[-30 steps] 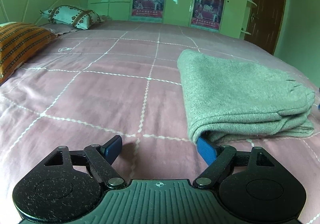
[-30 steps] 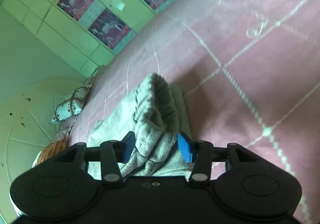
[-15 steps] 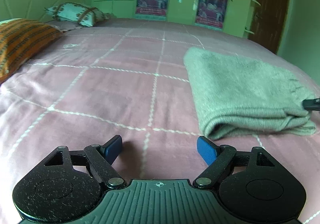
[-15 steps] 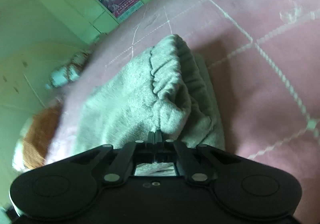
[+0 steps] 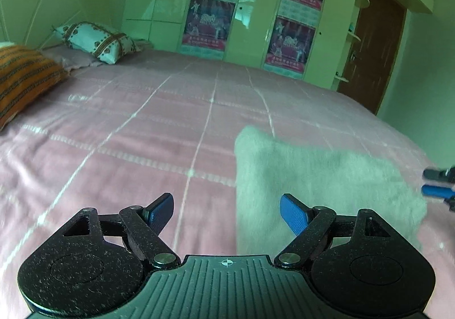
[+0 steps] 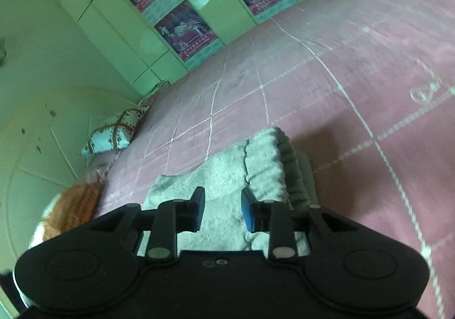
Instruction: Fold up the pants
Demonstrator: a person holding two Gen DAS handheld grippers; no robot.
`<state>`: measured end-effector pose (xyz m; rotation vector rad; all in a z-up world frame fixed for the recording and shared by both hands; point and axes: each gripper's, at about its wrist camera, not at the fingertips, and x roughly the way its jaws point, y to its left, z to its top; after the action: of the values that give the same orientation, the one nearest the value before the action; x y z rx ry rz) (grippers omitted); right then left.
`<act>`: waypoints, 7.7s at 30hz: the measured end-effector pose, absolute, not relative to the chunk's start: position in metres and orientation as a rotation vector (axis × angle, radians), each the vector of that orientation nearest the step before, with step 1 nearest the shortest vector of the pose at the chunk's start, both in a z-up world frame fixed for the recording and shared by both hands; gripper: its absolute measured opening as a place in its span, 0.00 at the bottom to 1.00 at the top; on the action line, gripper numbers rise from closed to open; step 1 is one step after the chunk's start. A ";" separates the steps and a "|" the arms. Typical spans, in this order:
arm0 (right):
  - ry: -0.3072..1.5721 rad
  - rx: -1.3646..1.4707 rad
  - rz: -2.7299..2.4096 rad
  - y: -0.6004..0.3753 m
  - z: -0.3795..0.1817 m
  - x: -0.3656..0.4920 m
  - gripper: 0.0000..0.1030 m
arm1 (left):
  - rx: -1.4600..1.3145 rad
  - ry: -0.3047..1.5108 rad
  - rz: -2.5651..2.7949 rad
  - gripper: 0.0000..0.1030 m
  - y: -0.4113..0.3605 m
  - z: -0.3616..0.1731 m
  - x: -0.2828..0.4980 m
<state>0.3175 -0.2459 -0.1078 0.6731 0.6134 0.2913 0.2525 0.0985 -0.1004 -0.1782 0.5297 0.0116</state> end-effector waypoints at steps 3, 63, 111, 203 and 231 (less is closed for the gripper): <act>0.632 0.741 0.229 -0.266 -0.120 0.301 0.36 | -0.186 0.559 0.006 0.79 0.105 -0.120 0.225; 0.693 0.832 0.210 -0.297 -0.148 0.308 0.44 | -0.109 0.636 0.006 0.88 0.113 -0.135 0.224; 0.890 0.782 0.475 -0.278 -0.184 0.403 0.59 | -0.752 0.865 -0.322 0.55 0.101 -0.174 0.419; 0.391 0.157 0.388 -0.239 -0.004 0.111 0.94 | -0.151 0.338 0.019 1.00 0.055 0.002 0.065; 0.277 0.152 0.364 -0.226 0.022 0.030 0.94 | -0.079 0.238 -0.005 1.00 -0.007 0.036 -0.013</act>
<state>0.0302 -0.2264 0.0218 0.1520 0.2771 0.3640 -0.0134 -0.0068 0.0363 -0.0794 0.2376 -0.0052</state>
